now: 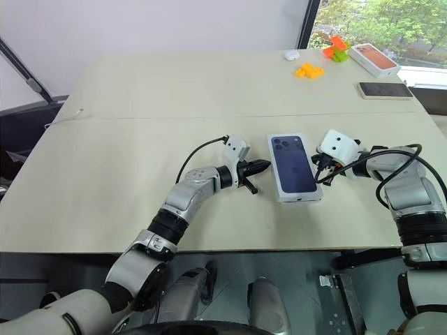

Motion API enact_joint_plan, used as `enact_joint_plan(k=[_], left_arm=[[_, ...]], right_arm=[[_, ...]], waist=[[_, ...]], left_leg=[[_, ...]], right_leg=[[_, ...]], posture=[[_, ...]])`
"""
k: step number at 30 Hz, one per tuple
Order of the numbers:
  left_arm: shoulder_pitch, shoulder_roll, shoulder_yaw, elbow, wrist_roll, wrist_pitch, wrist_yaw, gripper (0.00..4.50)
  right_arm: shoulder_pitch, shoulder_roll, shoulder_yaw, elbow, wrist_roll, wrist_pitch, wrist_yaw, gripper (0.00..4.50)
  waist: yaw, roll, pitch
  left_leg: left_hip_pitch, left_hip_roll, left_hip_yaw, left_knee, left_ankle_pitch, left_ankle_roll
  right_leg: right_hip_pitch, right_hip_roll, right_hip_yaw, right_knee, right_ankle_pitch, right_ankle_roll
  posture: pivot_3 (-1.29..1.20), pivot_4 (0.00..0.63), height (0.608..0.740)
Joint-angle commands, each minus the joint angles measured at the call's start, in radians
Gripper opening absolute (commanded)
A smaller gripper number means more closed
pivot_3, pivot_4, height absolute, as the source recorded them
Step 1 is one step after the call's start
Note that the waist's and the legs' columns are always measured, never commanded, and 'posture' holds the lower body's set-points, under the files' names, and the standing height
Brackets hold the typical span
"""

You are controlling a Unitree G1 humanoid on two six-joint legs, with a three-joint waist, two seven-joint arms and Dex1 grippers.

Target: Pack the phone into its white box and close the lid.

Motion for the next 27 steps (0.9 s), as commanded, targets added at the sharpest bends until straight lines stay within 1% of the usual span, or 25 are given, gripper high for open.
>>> enact_joint_plan(k=[1,9,19,25,27], left_arm=[[-0.009,-0.018,-0.01,-0.024,0.002,-0.01,-0.006,0.0],[-0.011,-0.026,-0.021,-0.013,0.007,-0.025,-0.016,0.0],[0.003,-0.01,-0.029,-0.03,0.01,-0.027,-0.023,0.0],[0.017,-0.025,-0.028,-0.072,-0.013,0.018,-0.027,0.0],[0.025,-0.025,-0.043,-0.079,-0.001,0.017,-0.026,0.0]], right_arm=[[-0.016,-0.017,-0.026,-0.007,0.003,-0.019,0.002,0.04],[-0.004,-0.039,-0.027,-0.014,-0.002,-0.008,0.018,0.04],[0.037,-0.049,-0.032,-0.066,-0.005,0.004,0.021,0.04],[0.071,-0.085,-0.043,-0.139,0.029,0.047,0.081,0.04],[0.077,-0.086,-0.054,-0.157,0.045,0.086,0.088,0.04]], waist=[[0.0,0.0,0.0],[0.0,0.0,0.0],[0.0,0.0,0.0],[0.001,0.0,0.0],[0.001,0.0,0.0]], left_leg=[[0.0,0.0,0.0,0.0,0.0,0.0],[0.0,0.0,0.0,0.0,0.0,0.0],[0.0,0.0,0.0,0.0,0.0,0.0],[0.0,0.0,0.0,0.0,0.0,0.0],[0.0,0.0,0.0,0.0,0.0,0.0]], right_leg=[[0.0,0.0,0.0,0.0,0.0,0.0],[0.0,0.0,0.0,0.0,0.0,0.0],[0.0,0.0,0.0,0.0,0.0,0.0],[0.0,0.0,0.0,0.0,0.0,0.0],[0.0,0.0,0.0,0.0,0.0,0.0]], posture=[[0.0,0.15,0.74],[0.0,0.15,0.74],[0.0,0.15,0.74],[0.0,0.15,0.74],[0.0,0.15,0.74]])
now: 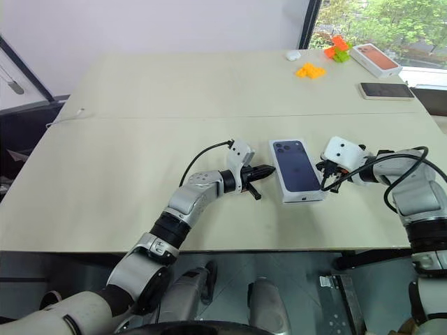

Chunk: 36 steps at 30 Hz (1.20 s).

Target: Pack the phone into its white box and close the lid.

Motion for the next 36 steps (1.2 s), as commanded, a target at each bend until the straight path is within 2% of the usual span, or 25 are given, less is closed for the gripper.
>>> enact_joint_plan(k=[1,11,21,30,36], left_arm=[[0.009,-0.016,-0.025,-0.054,0.001,0.005,-0.011,0.0],[0.051,-0.017,-0.03,-0.11,-0.007,0.06,-0.009,0.0],[0.062,-0.016,-0.053,-0.139,-0.006,0.054,-0.027,0.0],[0.071,-0.018,-0.077,-0.172,-0.008,0.077,-0.049,0.0],[0.095,-0.001,-0.096,-0.166,0.015,0.06,-0.055,0.0]], right_arm=[[0.011,-0.02,-0.047,-0.062,0.047,0.047,0.024,0.04],[0.078,-0.04,-0.039,-0.123,0.039,0.057,0.053,0.04],[0.067,-0.028,-0.046,-0.12,0.039,0.062,0.042,0.04],[0.118,-0.061,-0.057,-0.184,0.076,0.106,0.102,0.04],[0.126,-0.049,-0.046,-0.161,0.041,0.063,0.063,0.04]], waist=[[0.0,0.0,0.0],[0.0,0.0,0.0],[0.0,0.0,0.0],[0.002,0.0,0.0],[0.001,0.0,0.0]], left_leg=[[0.0,0.0,0.0,0.0,0.0,0.0],[0.0,0.0,0.0,0.0,0.0,0.0],[0.0,0.0,0.0,0.0,0.0,0.0],[0.0,0.0,0.0,0.0,-0.001,0.0],[0.0,0.0,0.0,0.0,-0.001,0.0]], right_leg=[[0.0,0.0,0.0,0.0,0.0,0.0],[0.0,0.0,0.0,0.0,0.0,0.0],[0.0,0.0,0.0,0.0,0.0,0.0],[0.0,0.0,0.0,-0.001,0.0,0.0],[0.001,-0.001,0.0,-0.001,0.0,0.0]], posture=[[0.0,0.15,0.74],[0.0,0.15,0.74],[0.0,0.15,0.74],[0.0,0.15,0.74],[0.0,0.15,0.74]])
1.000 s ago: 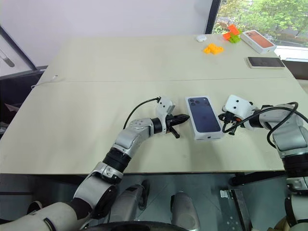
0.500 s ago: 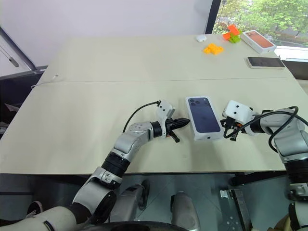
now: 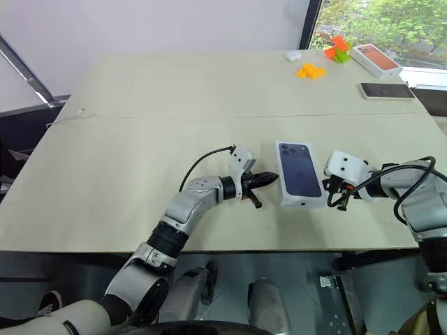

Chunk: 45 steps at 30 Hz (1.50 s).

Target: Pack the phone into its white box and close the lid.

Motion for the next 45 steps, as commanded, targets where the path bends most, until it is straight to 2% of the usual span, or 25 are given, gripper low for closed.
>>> enact_joint_plan(k=[1,12,18,22,27,29,33,35,39,41,45], left_arm=[[0.009,0.002,-0.057,-0.034,0.017,-0.012,-0.027,0.0],[0.023,0.036,-0.018,-0.016,0.013,-0.006,0.009,0.0],[-0.022,0.047,0.045,-0.086,-0.046,0.015,-0.002,0.0],[-0.08,0.043,0.083,-0.091,-0.095,0.054,-0.02,0.0],[-0.155,-0.015,0.084,0.026,-0.076,-0.021,0.003,0.0],[-0.177,-0.044,0.087,0.104,-0.062,-0.04,0.028,0.0],[-0.166,-0.042,-0.033,0.218,0.057,-0.065,0.044,0.0],[-0.16,-0.036,-0.032,0.237,0.069,-0.071,0.048,0.0],[-0.165,-0.004,-0.017,0.227,0.071,-0.062,0.027,0.0],[-0.178,-0.011,0.026,0.201,0.026,-0.048,0.018,0.0],[-0.251,-0.034,0.109,0.253,0.014,-0.102,0.105,0.0]], right_arm=[[-0.003,0.005,-0.01,-0.026,0.01,-0.038,-0.005,0.04],[-0.045,0.025,0.015,0.014,-0.029,-0.081,-0.041,0.04],[-0.154,0.001,-0.031,0.109,0.0,-0.094,-0.026,0.04],[-0.22,0.036,-0.048,0.139,0.028,-0.085,-0.039,0.04],[-0.213,0.104,-0.044,0.075,0.085,-0.008,-0.051,0.04],[-0.162,0.102,-0.025,0.034,0.078,0.006,-0.039,0.04],[-0.05,0.094,0.008,-0.002,0.032,-0.004,-0.06,0.04],[-0.02,0.085,0.023,-0.016,0.003,-0.038,-0.072,0.04],[-0.054,0.103,-0.003,-0.014,0.028,-0.019,-0.088,0.04],[-0.103,0.125,-0.02,0.013,0.041,-0.01,-0.112,0.04],[-0.219,0.178,-0.036,0.116,0.03,-0.043,-0.192,0.04]], waist=[[0.0,0.0,0.0],[-0.004,0.0,0.0],[-0.002,0.0,0.0],[-0.001,0.0,0.0],[0.001,0.0,0.0],[0.002,0.0,0.0],[0.001,0.0,0.0],[0.001,0.0,0.0],[0.0,0.0,0.0],[-0.002,0.0,0.0],[-0.006,0.0,0.0]], left_leg=[[0.0,0.0,0.0,0.0,0.0,0.0],[0.0,0.0,0.0,0.0,0.0,0.0],[0.0,0.0,0.0,0.0,0.0,0.0],[0.0,0.0,0.0,0.0,0.0,0.0],[0.0,0.0,0.0,0.0,0.0,0.001],[0.0,-0.001,0.0,0.0,0.0,0.001],[0.0,-0.001,0.0,0.0,-0.001,0.001],[0.001,-0.001,0.0,0.0,-0.001,0.001],[0.004,-0.001,-0.001,0.001,-0.002,-0.001],[0.004,-0.001,-0.001,0.001,-0.002,-0.001],[0.002,-0.001,-0.001,0.001,-0.002,-0.001]], right_leg=[[0.0,0.0,0.0,0.0,0.0,0.0],[0.0,0.0,0.0,0.0,0.0,0.0],[0.0,0.0,0.0,0.0,0.0,0.0],[0.0,0.0,0.0,0.0,0.0,0.0],[0.001,0.0,0.0,-0.001,0.0,0.0],[0.001,-0.001,0.0,-0.001,0.0,0.001],[0.001,-0.001,-0.001,-0.001,0.0,0.001],[0.002,-0.001,-0.001,-0.001,0.0,0.001],[0.005,-0.001,-0.001,-0.001,-0.001,0.001],[0.005,-0.001,-0.001,-0.001,-0.001,0.001],[0.003,-0.001,0.0,-0.001,0.0,0.001]], posture=[[0.0,0.15,0.74],[0.0,0.15,0.74],[0.0,0.15,0.74],[0.0,0.15,0.74],[0.0,0.15,0.74],[0.0,0.15,0.74],[0.0,0.15,0.74],[0.0,0.15,0.74],[0.0,0.15,0.74],[0.0,0.15,0.74],[0.0,0.15,0.74]])
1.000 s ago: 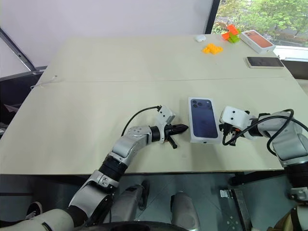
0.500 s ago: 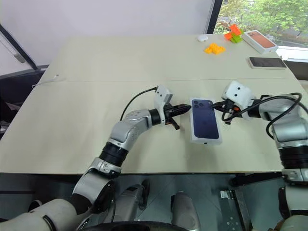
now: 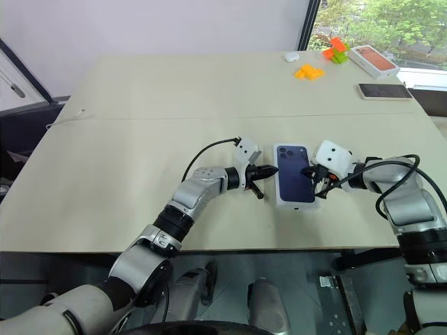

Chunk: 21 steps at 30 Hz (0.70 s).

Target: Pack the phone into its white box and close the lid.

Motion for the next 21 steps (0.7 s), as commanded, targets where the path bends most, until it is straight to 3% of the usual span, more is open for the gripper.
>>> enact_joint_plan(k=[1,12,16,21], left_arm=[[-0.081,-0.03,0.076,0.054,-0.017,-0.06,0.087,0.0],[-0.071,-0.041,0.009,0.182,0.076,-0.121,0.101,0.0],[-0.066,-0.024,0.035,0.12,0.054,-0.11,0.098,0.0],[0.016,0.049,0.089,-0.124,-0.029,-0.021,0.047,0.0]], right_arm=[[-0.086,0.025,-0.028,0.061,-0.01,-0.032,-0.064,0.04],[-0.05,0.069,0.075,0.121,-0.132,-0.136,-0.125,0.04],[-0.086,0.092,0.016,0.104,-0.062,-0.082,-0.114,0.04],[-0.092,0.085,-0.057,0.054,0.06,-0.005,-0.053,0.04]], waist=[[0.003,0.0,0.0],[0.005,0.0,0.0],[0.002,0.0,0.0],[-0.001,0.0,0.0]], left_leg=[[-0.001,0.0,0.0,0.0,0.001,0.001],[-0.001,-0.002,0.0,-0.002,0.001,0.002],[0.0,-0.001,-0.001,0.0,0.001,0.001],[-0.001,-0.001,-0.001,-0.001,0.001,0.001]], right_leg=[[-0.001,0.0,0.0,0.0,0.0,0.0],[-0.002,-0.001,0.0,0.001,-0.002,0.003],[0.0,0.0,-0.001,0.002,-0.001,0.003],[-0.001,0.0,0.0,0.002,-0.001,0.003]], posture=[[0.0,0.15,0.74],[0.0,0.15,0.74],[0.0,0.15,0.74],[0.0,0.15,0.74]])
